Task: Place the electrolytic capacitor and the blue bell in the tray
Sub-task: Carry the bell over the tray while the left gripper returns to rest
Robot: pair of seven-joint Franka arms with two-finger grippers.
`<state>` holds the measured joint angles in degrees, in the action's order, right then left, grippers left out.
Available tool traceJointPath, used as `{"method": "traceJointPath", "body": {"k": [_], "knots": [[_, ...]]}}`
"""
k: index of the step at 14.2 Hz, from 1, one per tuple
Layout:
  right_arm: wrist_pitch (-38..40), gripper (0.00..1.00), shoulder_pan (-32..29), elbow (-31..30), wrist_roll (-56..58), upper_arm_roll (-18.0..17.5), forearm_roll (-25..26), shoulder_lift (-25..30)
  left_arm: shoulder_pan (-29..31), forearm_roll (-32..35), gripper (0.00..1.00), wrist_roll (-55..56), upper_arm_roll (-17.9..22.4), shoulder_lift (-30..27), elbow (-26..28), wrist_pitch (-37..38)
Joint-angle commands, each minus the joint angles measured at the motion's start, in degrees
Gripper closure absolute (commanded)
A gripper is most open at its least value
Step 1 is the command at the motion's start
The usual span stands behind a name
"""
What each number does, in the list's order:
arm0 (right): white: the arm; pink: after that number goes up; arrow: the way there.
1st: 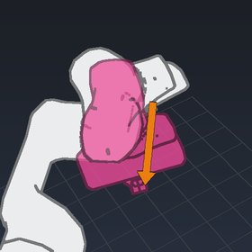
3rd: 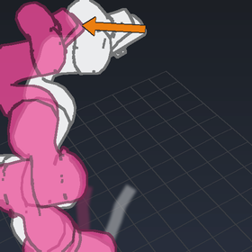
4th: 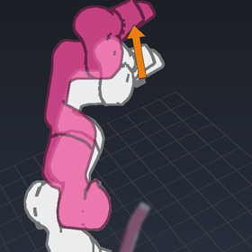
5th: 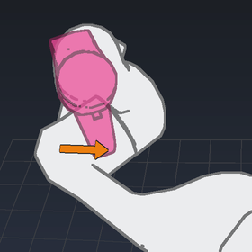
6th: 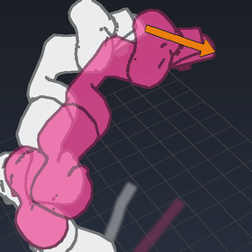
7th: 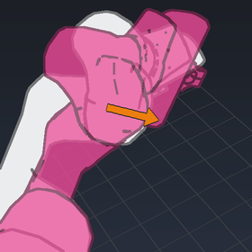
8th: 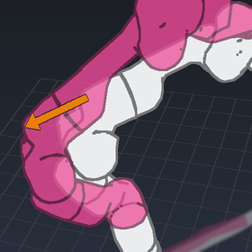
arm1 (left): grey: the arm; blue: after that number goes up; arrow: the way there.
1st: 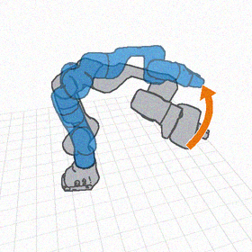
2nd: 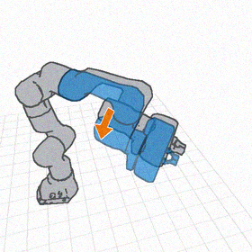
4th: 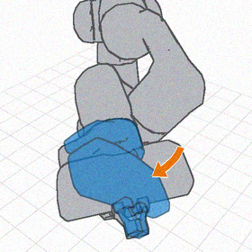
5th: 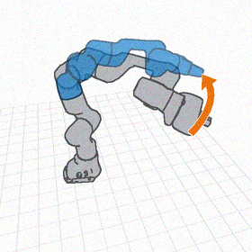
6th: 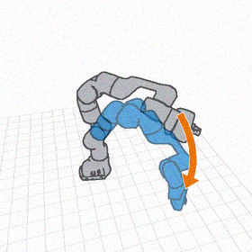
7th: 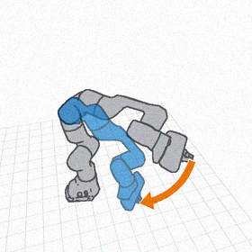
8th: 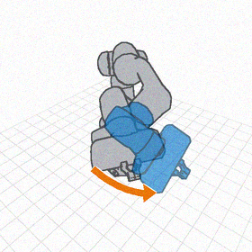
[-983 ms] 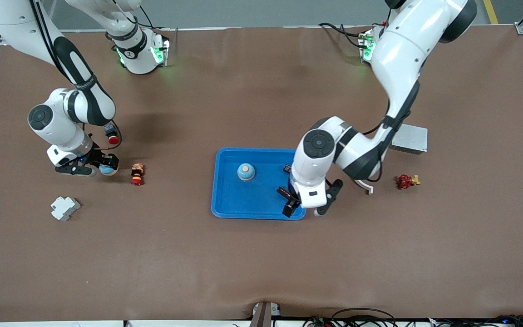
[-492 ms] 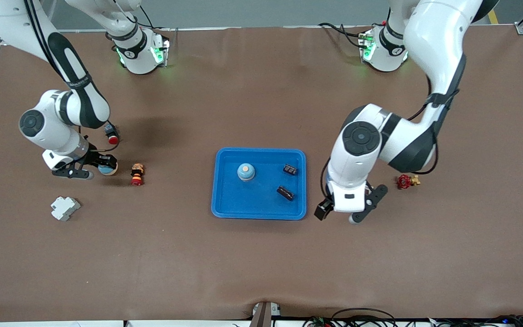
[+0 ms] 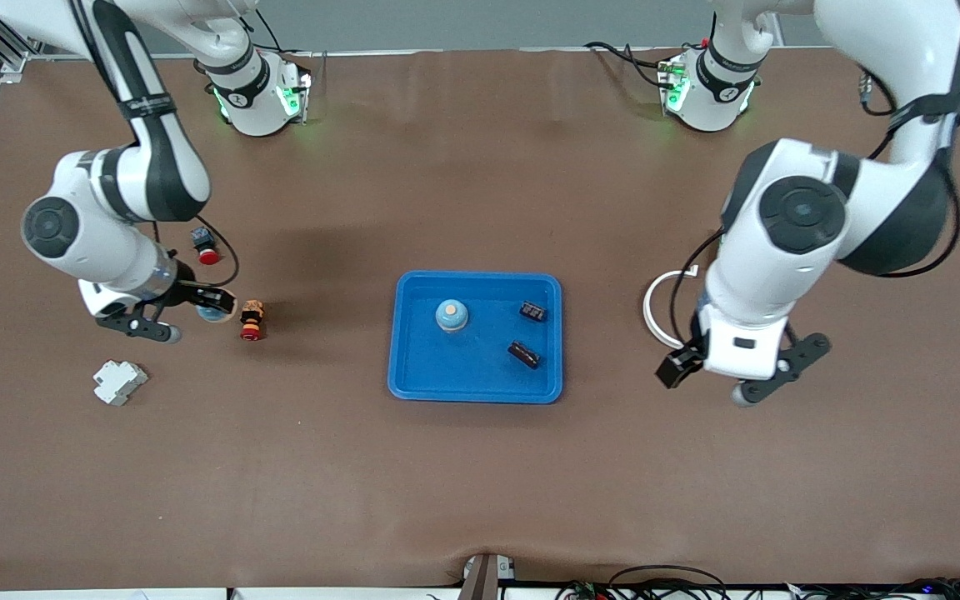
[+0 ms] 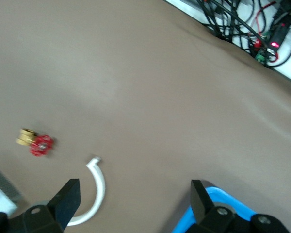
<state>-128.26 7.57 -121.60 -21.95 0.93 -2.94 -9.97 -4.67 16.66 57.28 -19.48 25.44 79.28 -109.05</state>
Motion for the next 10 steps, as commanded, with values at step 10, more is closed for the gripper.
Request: {"method": "traceJointPath", "body": {"k": [10], "knots": [[6.0, 1.00, 22.3, 30.4, -42.6, 0.7, 0.7, -20.1, 5.8, -4.9, 0.00, -18.0, 0.0, -10.5, 1.1, 10.8]]}}
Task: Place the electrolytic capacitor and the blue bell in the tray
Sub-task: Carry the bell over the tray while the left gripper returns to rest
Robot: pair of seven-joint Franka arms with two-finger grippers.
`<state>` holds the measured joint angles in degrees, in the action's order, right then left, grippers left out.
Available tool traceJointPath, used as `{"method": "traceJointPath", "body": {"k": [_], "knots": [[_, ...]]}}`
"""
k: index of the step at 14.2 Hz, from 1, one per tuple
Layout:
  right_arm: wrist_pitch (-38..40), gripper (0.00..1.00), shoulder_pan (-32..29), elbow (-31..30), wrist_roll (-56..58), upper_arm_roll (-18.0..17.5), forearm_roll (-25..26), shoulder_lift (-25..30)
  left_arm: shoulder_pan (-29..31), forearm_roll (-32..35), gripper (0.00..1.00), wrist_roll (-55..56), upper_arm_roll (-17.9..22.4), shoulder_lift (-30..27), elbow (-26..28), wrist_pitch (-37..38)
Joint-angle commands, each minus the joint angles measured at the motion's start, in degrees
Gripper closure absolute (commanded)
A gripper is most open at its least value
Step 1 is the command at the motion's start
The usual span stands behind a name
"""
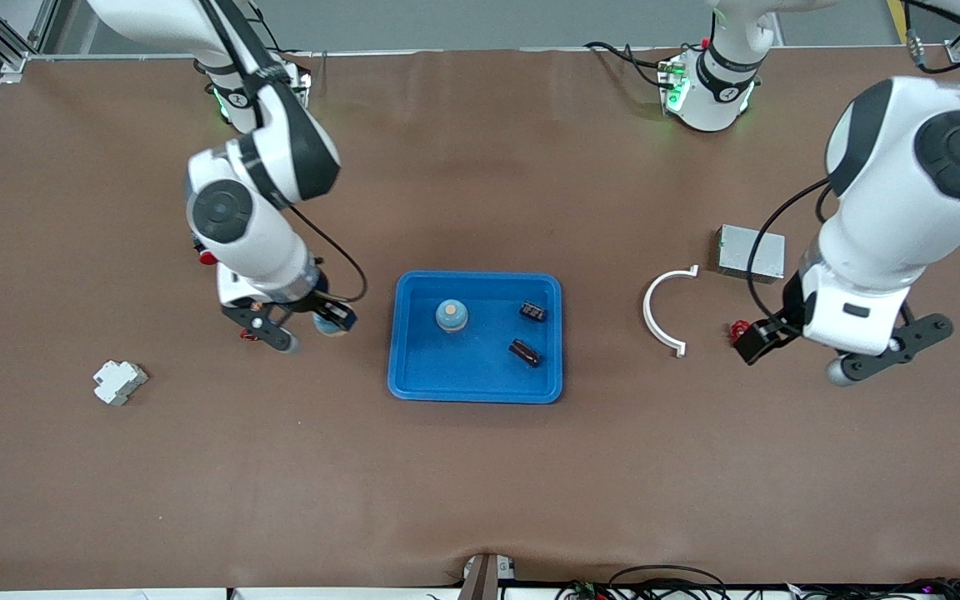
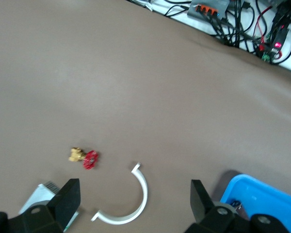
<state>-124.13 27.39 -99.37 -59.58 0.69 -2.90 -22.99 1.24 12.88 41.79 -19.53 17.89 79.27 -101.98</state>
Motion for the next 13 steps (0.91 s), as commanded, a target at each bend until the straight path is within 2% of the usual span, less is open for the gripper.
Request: {"method": "traceJointPath", "body": {"k": [1, 3, 5, 7, 8, 11, 13], "knots": [[1.8, 1.00, 3.5, 10.8, -7.5, 0.9, 1.5, -9.9, -0.5, -1.3, 0.00, -4.3, 1.4, -4.2, 1.2, 5.7], [1.9, 1.00, 5.0, 16.5, -11.9, 0.9, 2.7, -15.0, -1.9, -4.0, 0.00, -11.2, 5.6, -7.2, 1.9, 6.4], [1.9, 1.00, 5.6, 19.3, -14.1, 1.0, 3.3, -17.8, -2.7, -10.5, 0.00, -19.5, 10.3, -10.2, 3.7, 9.3], [1.8, 1.00, 6.3, 21.7, -16.3, 1.1, 3.4, -20.2, -6.8, -12.5, 0.00, -25.8, 18.1, -14.5, 7.0, 10.6], [1.8, 1.00, 6.6, 22.6, -17.1, 1.1, 3.4, -21.2, -7.5, -12.6, 0.00, -30.0, 20.3, -16.5, 8.1, 12.4], [1.5, 1.00, 8.0, 26.3, -20.7, 1.2, 3.7, -25.2, -5.7, -13.3, 0.00, -36.9, 21.3, -20.9, 9.8, 16.5], [1.4, 1.00, 9.1, 29.0, -23.2, 1.3, 4.2, -27.9, -4.7, -13.3, 0.00, -37.6, 20.6, -24.3, 13.7, 16.7]]}}
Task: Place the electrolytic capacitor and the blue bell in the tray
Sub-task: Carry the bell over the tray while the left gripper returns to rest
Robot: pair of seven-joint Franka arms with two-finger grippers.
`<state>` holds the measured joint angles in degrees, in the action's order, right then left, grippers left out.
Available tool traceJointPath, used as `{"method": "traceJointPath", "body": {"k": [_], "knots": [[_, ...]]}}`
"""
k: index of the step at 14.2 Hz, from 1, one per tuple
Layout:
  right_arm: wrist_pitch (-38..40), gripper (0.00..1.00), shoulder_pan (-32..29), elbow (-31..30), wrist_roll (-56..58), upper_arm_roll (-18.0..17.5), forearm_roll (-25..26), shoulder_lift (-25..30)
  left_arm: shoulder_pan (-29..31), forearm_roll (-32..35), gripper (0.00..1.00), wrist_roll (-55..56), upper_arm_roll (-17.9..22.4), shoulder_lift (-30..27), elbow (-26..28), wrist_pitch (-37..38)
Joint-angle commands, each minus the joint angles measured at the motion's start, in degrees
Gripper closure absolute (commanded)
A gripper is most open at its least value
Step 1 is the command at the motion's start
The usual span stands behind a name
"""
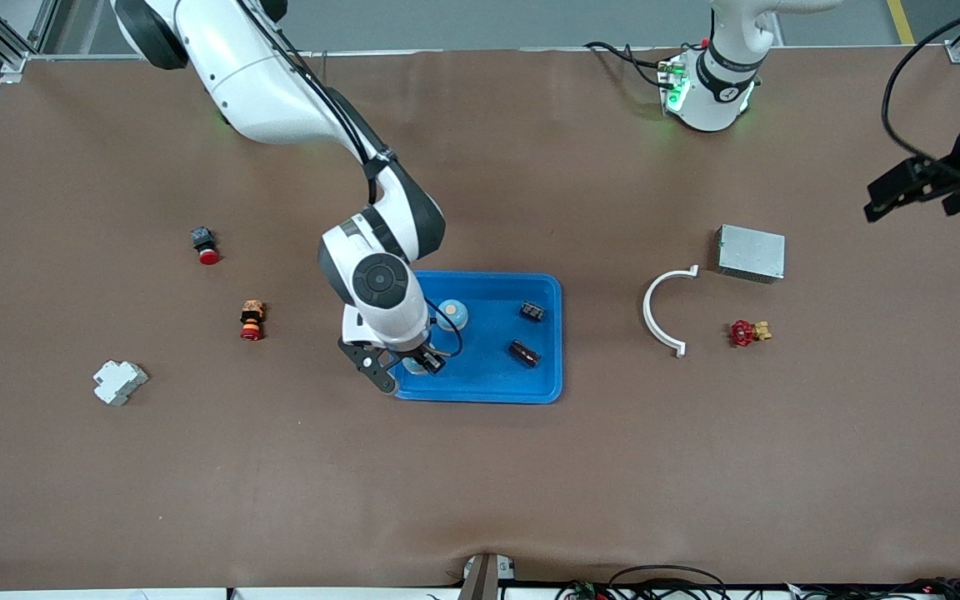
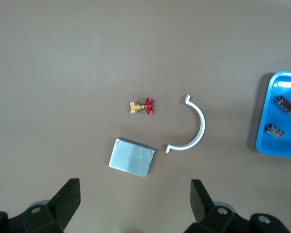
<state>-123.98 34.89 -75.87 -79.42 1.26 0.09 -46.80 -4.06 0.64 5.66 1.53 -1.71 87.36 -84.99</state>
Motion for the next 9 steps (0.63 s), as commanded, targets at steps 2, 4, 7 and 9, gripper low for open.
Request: {"method": "traceJointPath", "body": {"k": [2, 4, 7, 9], "knots": [[0.8, 1.00, 2.0, 6.6, -4.9, 0.8, 1.8, -5.9, 4.7, -1.1, 0.00, -1.4, -4.7, -5.5, 7.6, -0.3], [0.7, 1.00, 2.6, 7.1, -5.8, 0.8, 1.8, -6.9, 4.5, -1.1, 0.00, -0.4, -4.9, -6.5, 7.8, -0.3], [-0.3, 1.00, 2.8, 7.1, -7.1, 0.7, 1.8, -7.5, 3.4, 0.1, 0.00, -0.6, -4.3, -8.7, 9.8, -2.2], [-0.9, 1.00, 3.0, 7.2, -7.9, 0.8, 1.8, -8.0, 4.1, 0.1, 0.00, -2.1, -4.3, -7.7, 9.1, -2.9]]}}
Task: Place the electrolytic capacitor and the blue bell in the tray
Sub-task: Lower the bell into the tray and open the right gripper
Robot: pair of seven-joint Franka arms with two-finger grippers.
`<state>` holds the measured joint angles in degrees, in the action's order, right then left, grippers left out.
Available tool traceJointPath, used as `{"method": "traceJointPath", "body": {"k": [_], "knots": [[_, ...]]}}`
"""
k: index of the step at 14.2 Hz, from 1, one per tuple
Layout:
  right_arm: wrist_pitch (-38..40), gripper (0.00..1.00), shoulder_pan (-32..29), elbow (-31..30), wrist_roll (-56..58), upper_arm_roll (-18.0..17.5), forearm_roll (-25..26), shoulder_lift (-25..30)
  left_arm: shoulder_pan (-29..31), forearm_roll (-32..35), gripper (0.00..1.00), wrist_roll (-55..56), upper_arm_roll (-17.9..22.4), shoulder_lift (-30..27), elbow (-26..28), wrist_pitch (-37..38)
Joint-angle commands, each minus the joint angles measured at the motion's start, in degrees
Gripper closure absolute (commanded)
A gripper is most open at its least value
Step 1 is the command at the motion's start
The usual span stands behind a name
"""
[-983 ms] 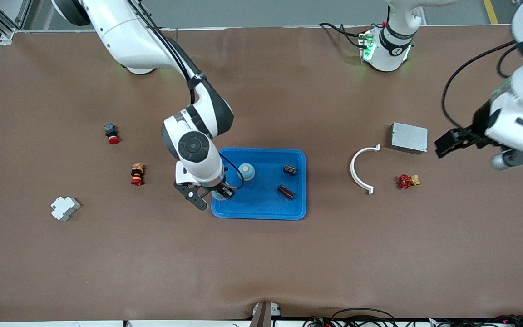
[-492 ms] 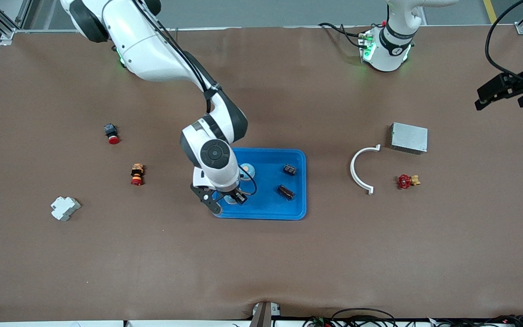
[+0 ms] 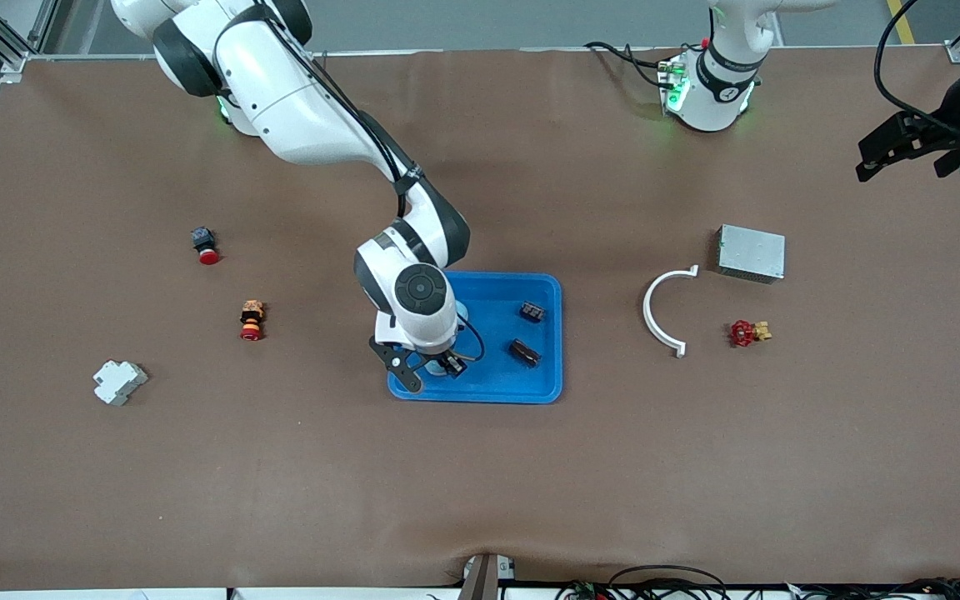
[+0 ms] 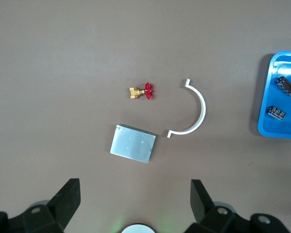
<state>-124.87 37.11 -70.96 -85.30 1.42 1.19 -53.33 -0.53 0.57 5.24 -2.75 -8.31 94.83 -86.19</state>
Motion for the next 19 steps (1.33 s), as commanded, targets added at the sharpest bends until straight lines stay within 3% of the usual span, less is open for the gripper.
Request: {"method": "traceJointPath", "body": {"k": [1, 11, 12, 13, 19], "knots": [[-0.3, 1.00, 0.8, 2.3, -2.2, 0.5, 0.7, -1.5, 0.4, 0.0, 0.00, -1.6, -0.1, -0.8, 1.3, -1.7], [-0.7, 1.00, 0.8, 2.1, -3.9, 0.5, 0.7, -2.1, 0.1, 0.0, 0.00, -3.0, -1.5, -1.4, 1.9, -1.2], [-1.6, 0.88, 0.8, 2.0, -4.3, 0.5, 0.7, -2.1, 0.0, -0.3, 0.00, -2.4, -1.6, -1.3, 1.9, -1.2], [-2.5, 0.01, 0.8, 1.8, -4.4, 0.5, 0.7, -2.1, 0.0, -0.4, 0.00, -2.3, -1.7, -1.3, 1.9, -1.2], [-2.0, 0.00, 0.5, 2.1, -3.4, 0.4, 0.8, -1.0, 0.3, -0.1, 0.00, 0.7, -4.4, -1.3, 1.9, -0.6]]}}
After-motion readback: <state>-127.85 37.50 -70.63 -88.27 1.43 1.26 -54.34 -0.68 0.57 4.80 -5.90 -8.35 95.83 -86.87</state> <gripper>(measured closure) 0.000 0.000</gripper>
